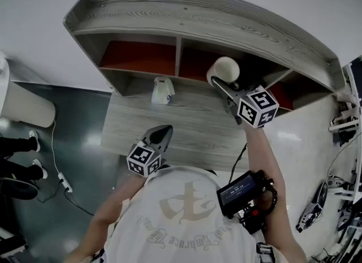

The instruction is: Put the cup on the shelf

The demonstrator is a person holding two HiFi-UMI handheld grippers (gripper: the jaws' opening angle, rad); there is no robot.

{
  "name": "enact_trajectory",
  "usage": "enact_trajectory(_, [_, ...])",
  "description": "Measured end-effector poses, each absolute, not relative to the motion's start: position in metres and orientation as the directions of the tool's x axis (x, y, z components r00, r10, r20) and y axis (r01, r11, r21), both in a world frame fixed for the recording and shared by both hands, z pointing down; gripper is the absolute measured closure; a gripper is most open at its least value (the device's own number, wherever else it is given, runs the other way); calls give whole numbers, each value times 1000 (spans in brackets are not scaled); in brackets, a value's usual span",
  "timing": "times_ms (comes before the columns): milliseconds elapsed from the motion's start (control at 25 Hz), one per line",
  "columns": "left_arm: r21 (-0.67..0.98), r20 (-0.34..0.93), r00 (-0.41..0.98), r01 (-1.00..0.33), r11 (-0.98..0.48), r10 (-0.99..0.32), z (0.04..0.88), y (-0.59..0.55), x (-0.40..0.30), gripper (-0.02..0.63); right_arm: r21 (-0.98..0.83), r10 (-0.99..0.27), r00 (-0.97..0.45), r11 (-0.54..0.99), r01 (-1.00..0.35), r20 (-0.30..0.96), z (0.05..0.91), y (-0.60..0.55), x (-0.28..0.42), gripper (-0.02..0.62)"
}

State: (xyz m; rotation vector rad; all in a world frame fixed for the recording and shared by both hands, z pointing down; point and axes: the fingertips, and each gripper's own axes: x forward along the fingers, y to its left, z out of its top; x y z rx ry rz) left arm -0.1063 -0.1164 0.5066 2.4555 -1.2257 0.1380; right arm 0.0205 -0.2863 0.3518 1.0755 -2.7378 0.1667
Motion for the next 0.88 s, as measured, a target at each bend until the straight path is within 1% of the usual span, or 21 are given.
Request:
enact_trajectory(360, [301,268,585,-806,-510,-765,510,-117,-117,604,-37,-735,-638,649,-760,230,357,-323,22,184])
enact_trajectory(560, [304,275,572,-814,-494,-773,513,-118,-124,604,-66,-753,-619,621,-781,223,359,-334,22,187])
enact_trajectory(880, [305,280,564,-820,-485,-777,514,-122,-125,604,-58,-778,-590,593,-803,215,357,-350,26,189])
